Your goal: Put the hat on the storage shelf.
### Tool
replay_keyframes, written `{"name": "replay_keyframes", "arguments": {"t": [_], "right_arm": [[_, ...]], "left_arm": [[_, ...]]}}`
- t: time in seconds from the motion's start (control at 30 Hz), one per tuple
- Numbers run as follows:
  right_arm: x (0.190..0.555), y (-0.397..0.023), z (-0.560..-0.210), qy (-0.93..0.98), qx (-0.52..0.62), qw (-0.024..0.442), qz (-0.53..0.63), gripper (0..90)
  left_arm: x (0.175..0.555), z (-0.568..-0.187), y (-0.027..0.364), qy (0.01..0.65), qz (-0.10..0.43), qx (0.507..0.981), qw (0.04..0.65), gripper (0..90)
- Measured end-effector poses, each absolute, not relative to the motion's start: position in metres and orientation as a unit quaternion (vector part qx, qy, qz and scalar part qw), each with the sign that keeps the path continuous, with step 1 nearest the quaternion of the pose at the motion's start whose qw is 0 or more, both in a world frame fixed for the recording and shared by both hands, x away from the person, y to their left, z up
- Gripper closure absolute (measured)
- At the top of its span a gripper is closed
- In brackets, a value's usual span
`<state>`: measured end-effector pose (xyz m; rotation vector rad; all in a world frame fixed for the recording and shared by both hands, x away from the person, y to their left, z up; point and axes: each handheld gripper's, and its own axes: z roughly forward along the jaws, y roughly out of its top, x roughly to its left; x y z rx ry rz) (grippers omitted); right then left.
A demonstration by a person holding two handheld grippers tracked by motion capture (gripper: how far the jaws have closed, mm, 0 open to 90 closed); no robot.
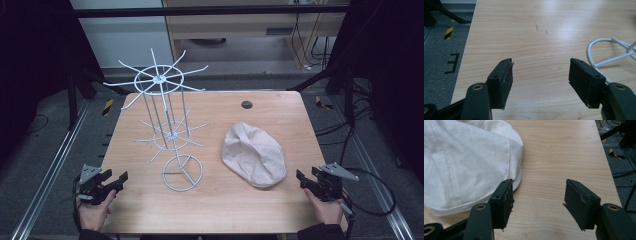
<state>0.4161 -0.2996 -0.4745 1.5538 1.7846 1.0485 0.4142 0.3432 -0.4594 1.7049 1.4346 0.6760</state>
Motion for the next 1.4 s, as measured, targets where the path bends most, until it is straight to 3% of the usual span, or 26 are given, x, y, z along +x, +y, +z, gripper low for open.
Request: {"name": "replay_keyframes", "arguments": {"t": [0.3, 0.87, 1.4], "right_arm": [[0.413, -0.293, -0.463, 0.681, 0.554, 0.277, 0.391, 42.3], [0.409, -0.261, -0.43, 0.713, 0.5, 0.265, 0.413, 45.2], [0.418, -0.241, -0.407, 0.736, 0.471, 0.248, 0.419, 43.5]], "left_arm": [[0.414, -0.46, 0.342, 0.564, 0.268, 0.679, 0.386, 36.5], [0.417, -0.465, 0.343, 0.575, 0.27, 0.675, 0.375, 29.0], [0.419, -0.466, 0.344, 0.577, 0.27, 0.679, 0.365, 24.5]]}}
